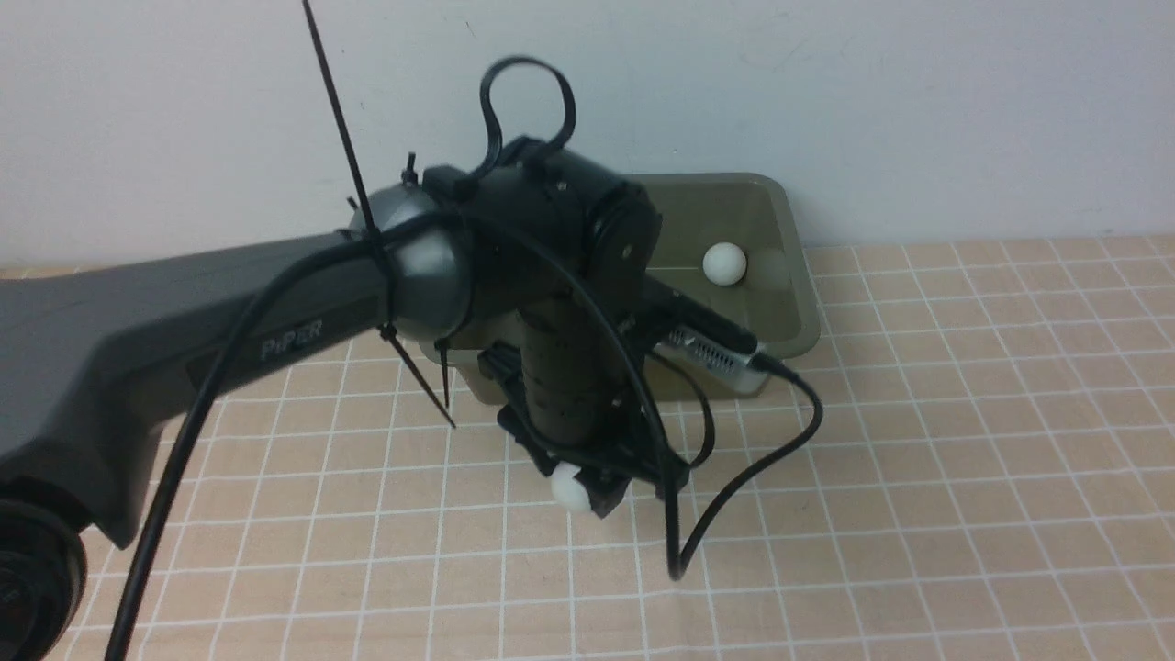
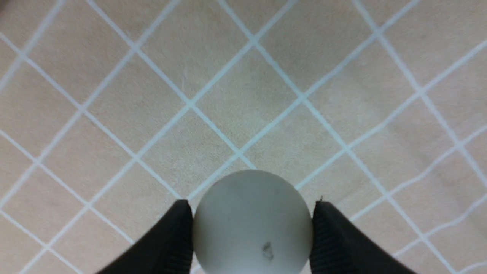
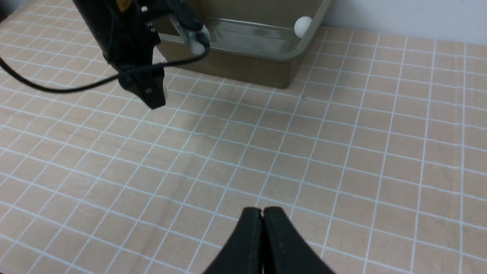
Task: Put the table tennis balls into the box on the light coffee tablecloth.
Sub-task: 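Reach for and grasp a ping pong ball on the table beside the basket, then drop the ball into the bin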
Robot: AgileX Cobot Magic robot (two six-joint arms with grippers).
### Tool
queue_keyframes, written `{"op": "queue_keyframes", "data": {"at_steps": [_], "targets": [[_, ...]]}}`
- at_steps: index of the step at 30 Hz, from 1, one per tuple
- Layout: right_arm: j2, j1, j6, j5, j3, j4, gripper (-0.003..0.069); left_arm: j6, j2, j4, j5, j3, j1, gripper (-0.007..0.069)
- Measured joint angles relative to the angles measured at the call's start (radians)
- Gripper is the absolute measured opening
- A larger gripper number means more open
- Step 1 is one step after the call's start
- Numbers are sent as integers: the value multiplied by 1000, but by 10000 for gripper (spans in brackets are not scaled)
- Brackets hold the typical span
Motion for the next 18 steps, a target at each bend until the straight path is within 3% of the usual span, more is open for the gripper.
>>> {"op": "queue_keyframes", "data": {"at_steps": [5, 8, 11, 13, 18], "targets": [[0, 0, 0, 0, 0, 0, -18, 16, 0, 33, 14, -170, 0, 315], [0, 0, 0, 0, 0, 0, -18, -12, 0, 121, -76, -222, 1, 315], [0, 0, 0, 0, 0, 0, -18, -81, 6, 186, -177, -227, 14, 315], [0, 0, 0, 0, 0, 1, -18, -206, 31, 235, -272, -230, 47, 315], [0, 0, 0, 0, 0, 19, -18, -372, 98, 247, -371, -230, 113, 315]]}}
